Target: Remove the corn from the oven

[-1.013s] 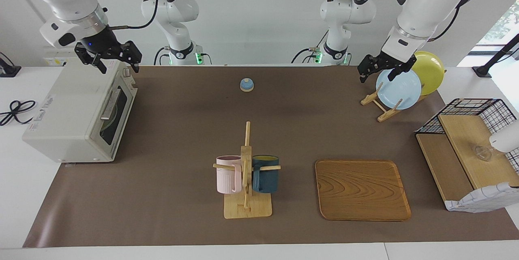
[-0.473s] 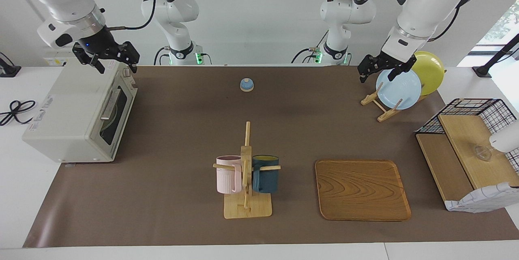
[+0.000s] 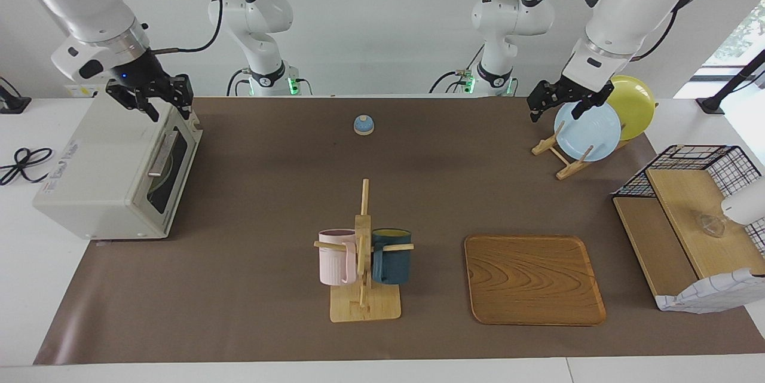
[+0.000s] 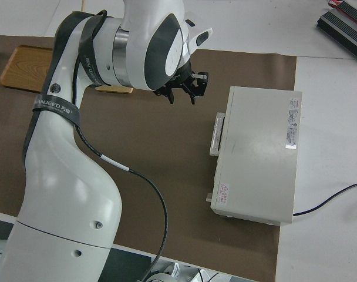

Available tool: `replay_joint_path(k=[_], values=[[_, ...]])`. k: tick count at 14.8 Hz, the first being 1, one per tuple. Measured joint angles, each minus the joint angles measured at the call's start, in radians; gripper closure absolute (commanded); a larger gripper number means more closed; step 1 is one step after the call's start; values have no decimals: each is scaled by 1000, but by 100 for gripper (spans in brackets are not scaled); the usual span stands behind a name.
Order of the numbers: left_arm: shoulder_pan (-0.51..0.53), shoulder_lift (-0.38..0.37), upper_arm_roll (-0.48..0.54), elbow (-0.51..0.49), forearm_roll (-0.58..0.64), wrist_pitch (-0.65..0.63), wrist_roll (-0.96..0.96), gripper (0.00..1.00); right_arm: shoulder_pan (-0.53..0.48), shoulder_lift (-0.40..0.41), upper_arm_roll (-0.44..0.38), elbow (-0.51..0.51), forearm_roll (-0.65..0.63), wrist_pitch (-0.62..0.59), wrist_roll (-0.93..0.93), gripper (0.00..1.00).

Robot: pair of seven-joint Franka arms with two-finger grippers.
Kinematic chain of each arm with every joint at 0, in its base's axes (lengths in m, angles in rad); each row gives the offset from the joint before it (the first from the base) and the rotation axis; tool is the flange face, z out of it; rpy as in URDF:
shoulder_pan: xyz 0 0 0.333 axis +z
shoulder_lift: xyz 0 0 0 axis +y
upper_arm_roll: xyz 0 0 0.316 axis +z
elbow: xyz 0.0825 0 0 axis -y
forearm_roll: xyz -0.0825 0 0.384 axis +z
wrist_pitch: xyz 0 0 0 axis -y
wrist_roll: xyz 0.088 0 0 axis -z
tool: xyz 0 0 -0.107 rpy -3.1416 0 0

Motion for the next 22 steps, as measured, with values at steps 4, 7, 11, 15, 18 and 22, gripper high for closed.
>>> replay_joint_path(k=[4,7,11,15,18,22], values=[[0,-4,0,1,0,0,0,0,-10,-36,-5,-156,-86,128,-10,100],[0,-4,0,1,0,0,0,0,-14,-37,-6,-212,-131,151,51,100],[0,-4,0,1,0,0,0,0,-41,-8,-7,-255,-179,171,68,100],[0,-4,0,1,0,0,0,0,-45,12,-7,-255,-191,182,68,100],[0,-4,0,1,0,1,0,0,-46,13,-7,-263,-191,190,68,100],[0,-4,0,1,0,1,0,0,-48,8,-7,-292,-191,232,68,100]])
